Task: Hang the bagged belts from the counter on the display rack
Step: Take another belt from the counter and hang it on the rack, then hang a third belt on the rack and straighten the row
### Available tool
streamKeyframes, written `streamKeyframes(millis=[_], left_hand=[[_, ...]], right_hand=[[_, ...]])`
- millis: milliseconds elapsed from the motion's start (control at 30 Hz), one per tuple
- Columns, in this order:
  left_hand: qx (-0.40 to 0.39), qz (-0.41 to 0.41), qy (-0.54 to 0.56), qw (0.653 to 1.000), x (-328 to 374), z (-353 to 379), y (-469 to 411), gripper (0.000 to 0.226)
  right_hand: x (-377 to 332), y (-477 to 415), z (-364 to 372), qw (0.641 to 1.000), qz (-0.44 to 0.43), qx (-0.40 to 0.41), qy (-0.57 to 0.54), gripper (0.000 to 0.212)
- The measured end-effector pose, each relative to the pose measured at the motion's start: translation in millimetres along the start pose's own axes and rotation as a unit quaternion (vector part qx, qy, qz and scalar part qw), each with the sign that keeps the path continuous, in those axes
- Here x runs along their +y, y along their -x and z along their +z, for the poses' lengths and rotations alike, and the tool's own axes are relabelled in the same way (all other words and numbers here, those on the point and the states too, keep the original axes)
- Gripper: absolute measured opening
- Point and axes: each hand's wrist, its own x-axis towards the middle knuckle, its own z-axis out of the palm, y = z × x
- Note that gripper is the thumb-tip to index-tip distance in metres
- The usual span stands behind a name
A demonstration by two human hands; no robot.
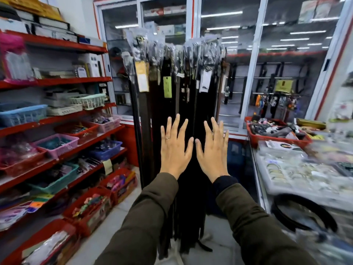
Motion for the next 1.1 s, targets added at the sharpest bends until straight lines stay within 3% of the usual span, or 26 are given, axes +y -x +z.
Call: streamKeyframes(millis=[367,533,667,833,933,1100], left_hand=[[-0.103,0.019,0.063,0.993,76,90,76,0.057],[-0.178,0.040,0.098,0.978,114,135,99,0.057],[-0.277,0.082,0.139,0.947,149,170,116,0.060],[-0.491,0.131,0.173,0.844,191,204,130,0.064],[-0.518,0.182,0.130,0.826,214,223,138,0.072],[-0.493,0.193,0.095,0.843,231,244,148,0.062]], right_hand=[[121,91,-41,0.988,0.089,-0.043,0.122,0.056],[178,133,-66,0.966,0.172,-0.106,0.162,0.055],[227,162,-88,0.931,0.251,-0.159,0.212,0.071],[275,185,-114,0.862,0.322,-0.280,0.275,0.068],[292,192,-124,0.831,0.318,-0.359,0.281,0.053],[302,192,-132,0.856,0.301,-0.336,0.251,0.039]])
